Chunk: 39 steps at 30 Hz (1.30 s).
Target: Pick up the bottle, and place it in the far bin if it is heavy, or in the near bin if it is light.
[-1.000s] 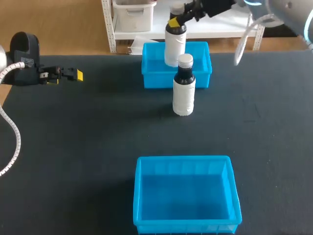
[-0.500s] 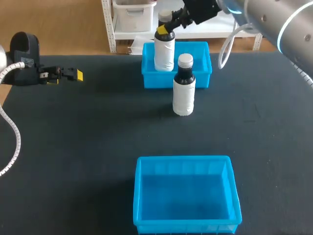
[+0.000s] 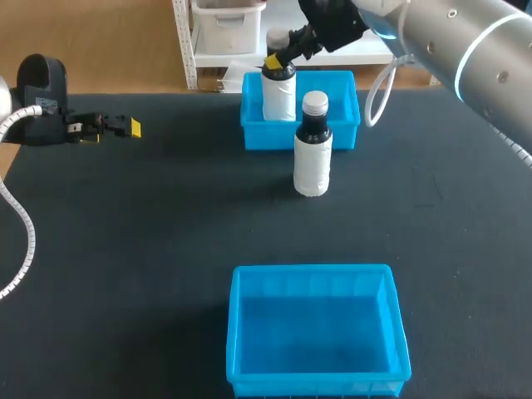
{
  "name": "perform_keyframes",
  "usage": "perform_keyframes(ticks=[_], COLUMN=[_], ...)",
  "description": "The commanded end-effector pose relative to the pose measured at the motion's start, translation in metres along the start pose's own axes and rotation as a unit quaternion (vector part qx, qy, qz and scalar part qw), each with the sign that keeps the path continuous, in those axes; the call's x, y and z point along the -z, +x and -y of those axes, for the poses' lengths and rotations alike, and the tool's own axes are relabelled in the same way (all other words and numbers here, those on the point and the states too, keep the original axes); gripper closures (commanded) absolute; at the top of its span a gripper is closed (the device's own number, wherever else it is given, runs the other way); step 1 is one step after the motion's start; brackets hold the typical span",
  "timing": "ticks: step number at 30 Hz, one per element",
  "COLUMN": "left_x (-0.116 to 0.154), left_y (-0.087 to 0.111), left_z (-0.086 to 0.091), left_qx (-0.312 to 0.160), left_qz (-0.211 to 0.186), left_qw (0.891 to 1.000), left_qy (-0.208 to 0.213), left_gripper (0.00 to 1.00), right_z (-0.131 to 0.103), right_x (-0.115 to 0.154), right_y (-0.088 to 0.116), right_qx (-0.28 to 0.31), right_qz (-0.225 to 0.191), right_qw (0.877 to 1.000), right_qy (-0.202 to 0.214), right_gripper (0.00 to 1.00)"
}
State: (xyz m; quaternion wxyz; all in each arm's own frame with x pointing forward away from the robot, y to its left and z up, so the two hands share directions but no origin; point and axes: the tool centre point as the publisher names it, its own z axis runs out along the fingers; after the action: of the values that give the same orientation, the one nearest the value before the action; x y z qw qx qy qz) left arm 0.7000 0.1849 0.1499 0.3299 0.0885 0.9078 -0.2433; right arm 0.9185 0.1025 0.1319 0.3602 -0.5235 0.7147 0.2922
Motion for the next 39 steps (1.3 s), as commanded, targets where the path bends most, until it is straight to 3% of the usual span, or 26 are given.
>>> perform_keyframes(ticks=[1,19,20,21,22,28,39], left_x=[0.000,0.000,0.000,0.000,0.000,0.000,0.000], left_y=[0.000,0.000,0.000,0.000,0.000,0.000,0.000], left_z=[0.000,0.000,0.000,0.000,0.000,0.000,0.000], left_qx=[0.000,0.000,0.000,0.000,0.000,0.000,0.000], left_qz=[0.000,0.000,0.000,0.000,0.000,0.000,0.000], left_qw=[1.000,1.000,1.000,1.000,1.000,1.000,1.000], left_qy=[0.000,0.000,0.000,0.000,0.000,0.000,0.000], left_gripper=[0.00,0.00,0.00,0.00,0.00,0.00,0.00], right_z=[0.010,0.005,0.004,0.004,0.004,0.006,0.008], right_x=[-0.006,-0.013,-0.013,-0.013,-0.013,0.002,0.075], right_y=[-0.003,0.009,0.010,0.010,0.010,0.014,0.043], right_qx=[-0.001,-0.002,-0.003,-0.005,-0.007,-0.016,-0.035], right_qz=[-0.004,-0.013,-0.017,-0.020,-0.021,-0.024,-0.023], right_qw=[0.997,0.996,0.996,0.996,0.995,0.996,0.999], right_qy=[-0.077,-0.091,-0.092,-0.092,-0.092,-0.087,-0.030], right_gripper=[1.00,1.00,0.78,0.19,0.00,0.00,0.00])
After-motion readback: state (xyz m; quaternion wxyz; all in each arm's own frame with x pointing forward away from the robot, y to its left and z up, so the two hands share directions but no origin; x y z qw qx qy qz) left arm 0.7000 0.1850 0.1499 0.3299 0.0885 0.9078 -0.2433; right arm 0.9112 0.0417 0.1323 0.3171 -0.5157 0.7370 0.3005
